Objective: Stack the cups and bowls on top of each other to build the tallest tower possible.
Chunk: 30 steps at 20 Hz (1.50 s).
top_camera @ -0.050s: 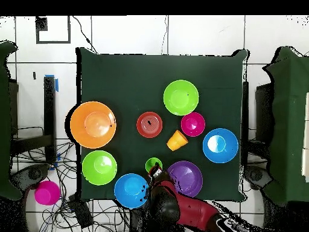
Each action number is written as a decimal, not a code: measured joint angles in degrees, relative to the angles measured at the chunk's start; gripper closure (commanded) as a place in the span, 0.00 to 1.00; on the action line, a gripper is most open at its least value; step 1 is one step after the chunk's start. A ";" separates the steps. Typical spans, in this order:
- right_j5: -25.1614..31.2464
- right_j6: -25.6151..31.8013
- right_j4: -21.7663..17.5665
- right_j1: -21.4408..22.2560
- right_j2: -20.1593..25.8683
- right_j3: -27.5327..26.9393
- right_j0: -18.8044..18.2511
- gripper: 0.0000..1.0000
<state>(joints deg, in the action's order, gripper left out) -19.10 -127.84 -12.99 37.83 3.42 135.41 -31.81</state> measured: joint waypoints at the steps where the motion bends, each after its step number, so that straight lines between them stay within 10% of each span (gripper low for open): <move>1: -0.36 -0.44 0.20 0.00 0.00 0.33 0.21 0.00; 30: -4.19 -5.73 1.10 -4.58 -1.85 4.10 3.31 0.00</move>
<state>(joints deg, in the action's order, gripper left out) -23.30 -133.57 -11.88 33.25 1.58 139.51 -28.50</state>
